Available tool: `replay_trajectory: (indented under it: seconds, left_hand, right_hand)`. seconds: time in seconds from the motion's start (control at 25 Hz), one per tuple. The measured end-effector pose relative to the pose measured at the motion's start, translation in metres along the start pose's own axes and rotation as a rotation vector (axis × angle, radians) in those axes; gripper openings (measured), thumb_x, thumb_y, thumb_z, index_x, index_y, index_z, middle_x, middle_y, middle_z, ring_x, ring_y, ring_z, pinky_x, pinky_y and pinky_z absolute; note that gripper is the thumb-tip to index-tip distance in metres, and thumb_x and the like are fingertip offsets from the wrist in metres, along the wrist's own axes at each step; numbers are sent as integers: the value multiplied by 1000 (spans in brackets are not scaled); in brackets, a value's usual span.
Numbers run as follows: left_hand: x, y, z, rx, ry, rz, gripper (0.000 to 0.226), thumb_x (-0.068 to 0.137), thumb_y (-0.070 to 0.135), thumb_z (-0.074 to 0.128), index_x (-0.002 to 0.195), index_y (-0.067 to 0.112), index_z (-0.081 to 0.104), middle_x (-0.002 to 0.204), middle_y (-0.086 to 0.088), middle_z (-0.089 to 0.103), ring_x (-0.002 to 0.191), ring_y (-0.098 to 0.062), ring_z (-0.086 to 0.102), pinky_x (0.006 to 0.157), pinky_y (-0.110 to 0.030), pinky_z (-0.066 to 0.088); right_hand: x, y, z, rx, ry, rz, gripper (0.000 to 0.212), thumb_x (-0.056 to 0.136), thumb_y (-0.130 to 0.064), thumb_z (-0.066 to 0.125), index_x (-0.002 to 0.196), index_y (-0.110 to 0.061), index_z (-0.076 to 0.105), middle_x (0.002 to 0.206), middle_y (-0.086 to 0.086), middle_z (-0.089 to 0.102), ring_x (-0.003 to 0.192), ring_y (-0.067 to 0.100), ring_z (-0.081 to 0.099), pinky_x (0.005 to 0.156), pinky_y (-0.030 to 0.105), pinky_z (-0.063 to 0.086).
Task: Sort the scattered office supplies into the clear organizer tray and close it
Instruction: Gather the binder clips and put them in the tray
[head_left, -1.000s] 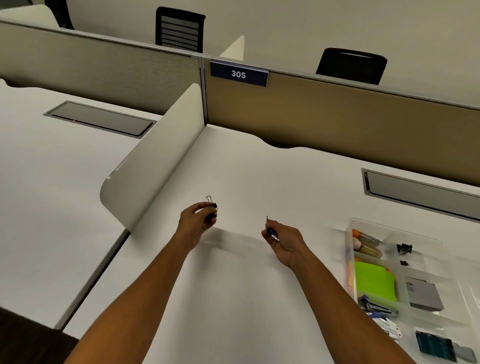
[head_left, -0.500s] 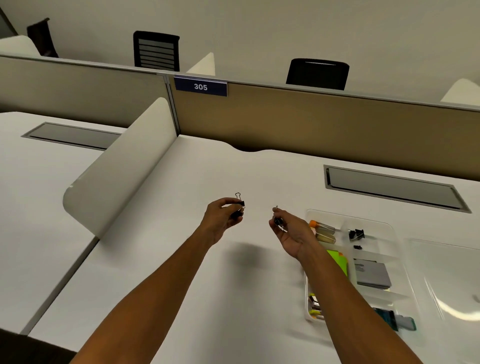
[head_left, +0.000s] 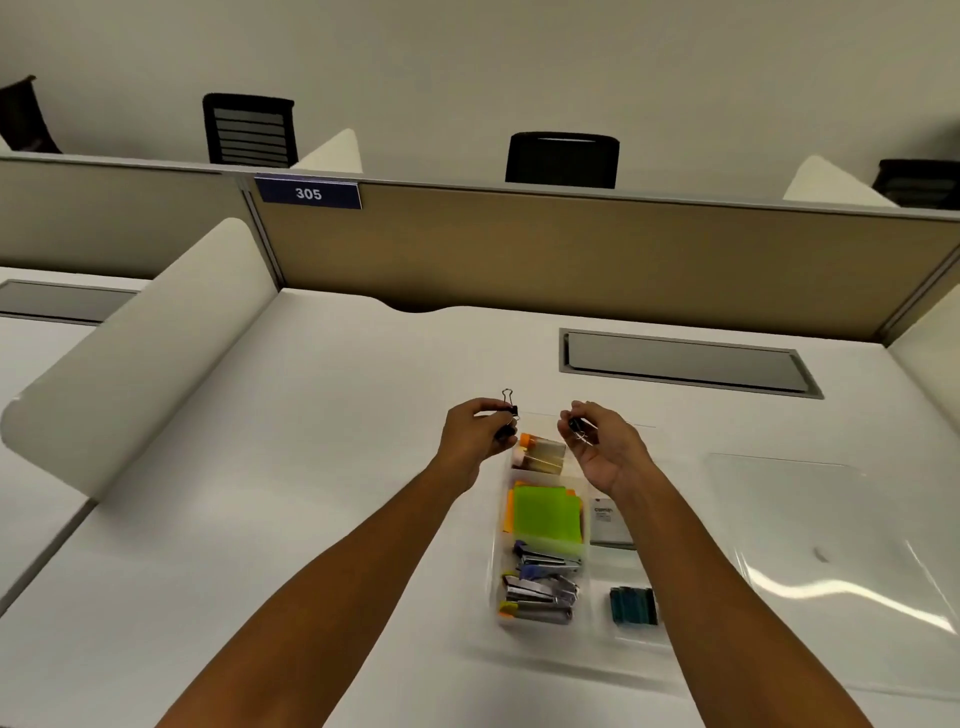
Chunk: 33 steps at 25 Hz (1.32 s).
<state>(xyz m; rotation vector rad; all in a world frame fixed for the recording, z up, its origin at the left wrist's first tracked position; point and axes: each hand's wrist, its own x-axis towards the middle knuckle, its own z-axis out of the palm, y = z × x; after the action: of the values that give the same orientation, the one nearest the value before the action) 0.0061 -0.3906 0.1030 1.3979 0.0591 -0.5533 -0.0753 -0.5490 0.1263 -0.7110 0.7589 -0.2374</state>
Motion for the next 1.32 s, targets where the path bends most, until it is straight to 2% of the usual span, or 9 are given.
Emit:
replay_trajectory:
  seconds: [0.2, 0.52, 0.68, 0.76, 0.88, 0.96, 1.0, 1.16, 1.32]
  left_hand:
    - [6, -14, 68, 74, -2, -34, 14, 85, -1, 65, 98, 1, 70, 86, -17, 69, 66, -21, 67, 57, -23, 55]
    - [26, -43, 127, 262, 27, -155, 13, 83, -5, 66, 90, 5, 68, 104, -22, 69, 77, -27, 69, 68, -33, 61]
    - [32, -48, 137, 352, 10, -191, 12, 84, -4, 65, 88, 8, 67, 110, -23, 66, 96, -33, 68, 74, -41, 61]
    - [32, -49, 141, 421, -8, -196, 13, 85, -3, 64, 88, 9, 68, 110, -20, 66, 100, -32, 66, 76, -41, 61]
    - [32, -50, 145, 536, -21, -179, 19, 88, -5, 58, 85, 11, 69, 103, -13, 65, 98, -31, 65, 78, -38, 61]
    - [32, -50, 146, 548, -30, -181, 22, 90, -5, 54, 87, 10, 69, 106, -14, 65, 99, -31, 64, 77, -37, 60]
    - [32, -49, 146, 545, -35, -183, 22, 90, -5, 53, 89, 10, 69, 109, -14, 65, 101, -31, 63, 77, -37, 60]
    - [28, -45, 143, 523, -38, -183, 20, 90, -2, 55, 99, 9, 68, 114, -15, 64, 103, -28, 63, 74, -34, 60]
    - [18, -39, 142, 495, -70, -169, 16, 90, 4, 58, 100, 11, 68, 112, -15, 65, 104, -27, 63, 70, -32, 59]
  right_hand:
    - [13, -42, -46, 5, 31, -18, 14, 87, 5, 56, 100, 5, 61, 90, 17, 57, 78, 22, 58, 75, 33, 61]
    - [47, -57, -89, -66, 143, 24, 19, 90, -9, 59, 103, 3, 62, 95, 17, 54, 82, 24, 54, 84, 39, 58]
    - [56, -56, -91, -146, 179, 41, 20, 87, -12, 61, 103, 0, 63, 103, 16, 55, 85, 24, 51, 78, 38, 52]
    - [58, -56, -90, -205, 191, 51, 21, 86, -14, 61, 104, -4, 63, 112, 16, 57, 92, 25, 52, 78, 40, 49]
    - [57, -55, -91, -279, 166, 89, 30, 88, -20, 60, 115, -8, 62, 129, 13, 57, 115, 32, 52, 95, 44, 45]
    - [57, -54, -91, -321, 152, 104, 38, 91, -24, 57, 126, -10, 57, 140, 10, 52, 135, 35, 40, 109, 48, 35]
    - [56, -53, -91, -332, 147, 103, 39, 92, -25, 56, 128, -11, 56, 143, 10, 50, 139, 36, 35, 111, 49, 32]
    - [51, -54, -92, -336, 125, 94, 30, 93, -27, 56, 120, -14, 60, 141, 10, 52, 136, 38, 38, 107, 47, 36]
    - [41, -56, -92, -330, 124, 70, 28, 92, -28, 57, 116, -15, 62, 133, 8, 57, 130, 38, 44, 103, 45, 41]
